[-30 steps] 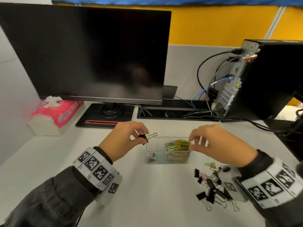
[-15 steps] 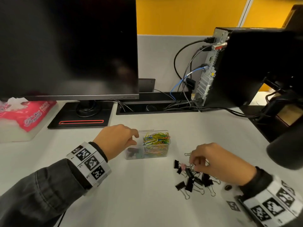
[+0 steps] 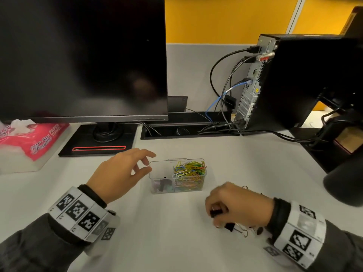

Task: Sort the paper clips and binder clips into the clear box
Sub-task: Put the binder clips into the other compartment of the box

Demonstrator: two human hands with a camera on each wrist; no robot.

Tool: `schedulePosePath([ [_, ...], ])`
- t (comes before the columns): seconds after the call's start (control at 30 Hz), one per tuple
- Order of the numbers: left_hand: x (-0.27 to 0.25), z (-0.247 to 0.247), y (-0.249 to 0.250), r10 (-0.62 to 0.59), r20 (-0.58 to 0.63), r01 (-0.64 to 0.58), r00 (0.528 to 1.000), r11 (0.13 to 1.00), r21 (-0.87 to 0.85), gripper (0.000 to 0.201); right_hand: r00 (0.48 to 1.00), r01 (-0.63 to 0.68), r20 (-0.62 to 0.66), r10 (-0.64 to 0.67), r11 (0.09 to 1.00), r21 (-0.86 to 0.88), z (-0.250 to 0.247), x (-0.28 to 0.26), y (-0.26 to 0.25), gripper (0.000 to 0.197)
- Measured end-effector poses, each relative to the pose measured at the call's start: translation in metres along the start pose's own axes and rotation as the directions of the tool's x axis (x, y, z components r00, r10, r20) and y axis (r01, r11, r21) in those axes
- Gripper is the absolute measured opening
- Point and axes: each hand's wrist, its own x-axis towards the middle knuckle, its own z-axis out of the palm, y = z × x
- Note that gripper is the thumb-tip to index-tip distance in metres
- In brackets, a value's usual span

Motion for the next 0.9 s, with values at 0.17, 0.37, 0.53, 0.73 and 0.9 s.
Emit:
schedulePosePath([
  [0.17, -0.007, 0.009, -0.018, -0.091, 0.105, 0.091, 0.99, 0.996, 0.004, 0.056, 0.869, 0.147, -0.484, -0.101, 0.988, 0.057, -0.042, 0.041, -0.029, 0.011],
  [0.37, -0.011, 0.017, -0.018, -0.145, 0.197, 0.15, 0.97, 0.989, -0.01, 0.065, 0.858, 0.036, -0.512, -0.048, 0.999, -0.033, -0.037, 0.093, -0.049, 0.03],
  [0.53, -0.014, 0.005, -0.017, -0.143, 0.122, 0.146, 0.982, 0.989, -0.019, 0.051, 0.748, -0.098, -0.66, 0.073, 0.995, -0.001, -0.05, 0.057, -0.016, 0.022],
  [0.73, -0.017, 0.001, 0.031, 0.058, 0.025, -0.053, 0.998, 0.986, -0.157, 0.023, 0.793, -0.55, -0.299, 0.53, 0.835, 0.021, -0.037, -0.023, 0.058, 0.053],
  [0.9, -0.005, 0.034, 0.07, 0.183, 0.282, -0.135, 0.942, 0.974, -0.182, 0.029, 0.812, -0.577, -0.029, 0.583, 0.809, 0.108, -0.004, -0.059, 0.077, 0.084],
])
